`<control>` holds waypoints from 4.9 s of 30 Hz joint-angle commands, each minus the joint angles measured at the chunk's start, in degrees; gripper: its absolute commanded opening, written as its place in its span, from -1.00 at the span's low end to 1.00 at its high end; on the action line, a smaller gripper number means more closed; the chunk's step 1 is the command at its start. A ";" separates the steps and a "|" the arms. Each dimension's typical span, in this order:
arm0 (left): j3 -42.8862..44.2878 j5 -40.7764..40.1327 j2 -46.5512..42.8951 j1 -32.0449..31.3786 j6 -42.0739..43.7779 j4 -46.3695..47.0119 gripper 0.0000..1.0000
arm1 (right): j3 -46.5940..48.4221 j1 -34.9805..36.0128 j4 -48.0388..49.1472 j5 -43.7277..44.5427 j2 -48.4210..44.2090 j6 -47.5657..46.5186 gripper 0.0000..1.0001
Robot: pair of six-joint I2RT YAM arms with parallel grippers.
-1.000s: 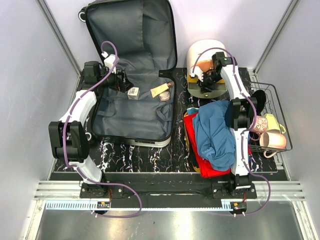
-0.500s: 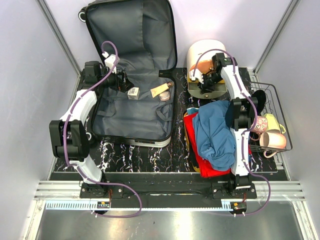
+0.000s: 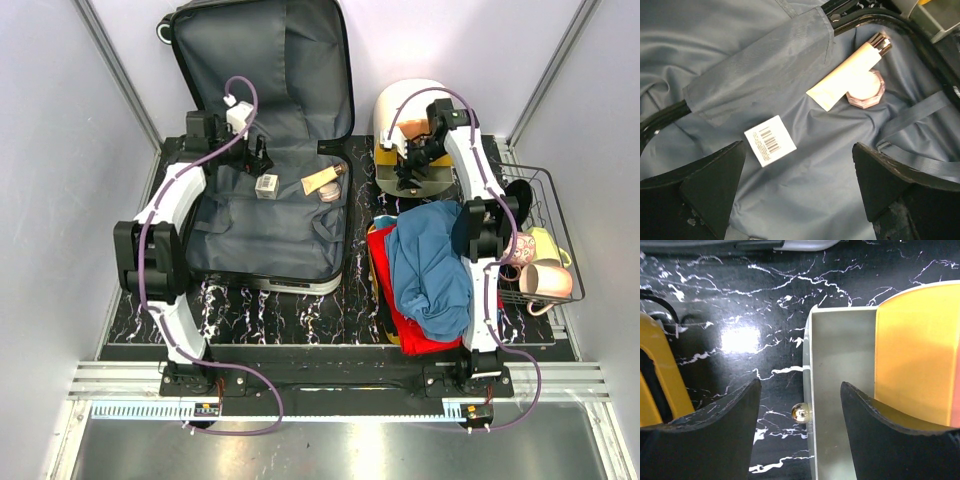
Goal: Open, take out, and arrange the luggage
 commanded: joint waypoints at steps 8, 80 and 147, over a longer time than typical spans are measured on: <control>2.01 -22.18 6.70 -2.99 0.34 0.63 0.98 | -4.01 0.53 2.53 -9.78 -15.08 23.93 0.60; 2.71 38.01 -2.18 -6.42 -100.22 89.22 -0.47 | -67.92 16.08 142.28 -15.94 -43.84 59.46 0.99; -8.63 24.21 -10.00 1.23 -43.45 34.30 0.98 | -67.31 -2.72 69.61 30.20 -51.84 83.36 -0.80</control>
